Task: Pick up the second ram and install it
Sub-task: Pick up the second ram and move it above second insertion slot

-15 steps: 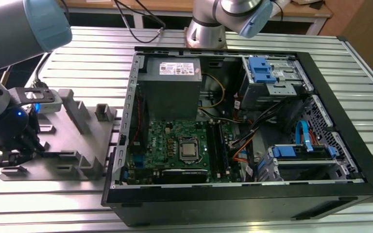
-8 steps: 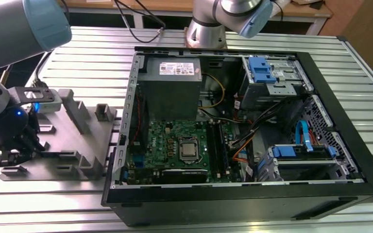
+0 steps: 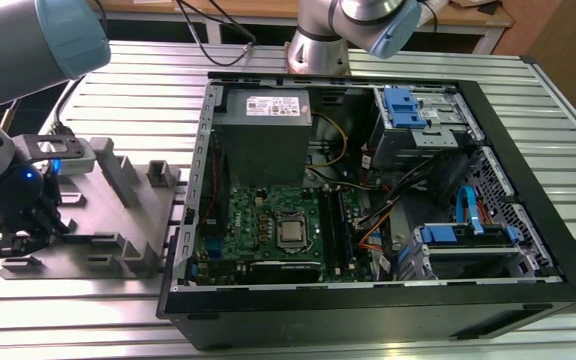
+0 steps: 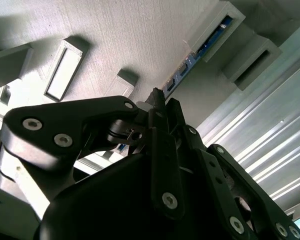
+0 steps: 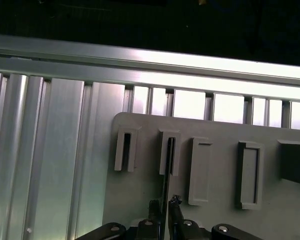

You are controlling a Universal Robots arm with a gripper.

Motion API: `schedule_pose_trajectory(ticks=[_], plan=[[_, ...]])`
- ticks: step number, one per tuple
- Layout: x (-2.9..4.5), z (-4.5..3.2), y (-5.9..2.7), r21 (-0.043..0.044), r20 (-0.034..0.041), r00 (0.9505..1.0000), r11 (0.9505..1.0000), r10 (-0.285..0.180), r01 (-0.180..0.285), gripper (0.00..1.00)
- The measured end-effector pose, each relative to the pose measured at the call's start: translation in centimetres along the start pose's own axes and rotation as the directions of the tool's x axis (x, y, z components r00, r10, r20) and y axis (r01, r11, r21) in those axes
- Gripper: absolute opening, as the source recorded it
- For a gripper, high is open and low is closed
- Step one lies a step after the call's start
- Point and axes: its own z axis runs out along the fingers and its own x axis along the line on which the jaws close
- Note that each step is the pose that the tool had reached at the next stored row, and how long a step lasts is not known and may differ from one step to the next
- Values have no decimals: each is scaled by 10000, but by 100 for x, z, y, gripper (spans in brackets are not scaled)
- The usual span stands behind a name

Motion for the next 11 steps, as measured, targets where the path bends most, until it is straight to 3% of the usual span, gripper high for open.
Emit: schedule_pose_trajectory(ticks=[6, 8, 11], plan=[[0, 0, 0, 0, 0, 10000, 10000, 1, -1, 18], [0, 0, 0, 0, 0, 10000, 10000, 1, -1, 10], [0, 0, 0, 0, 0, 10000, 10000, 1, -1, 10]])
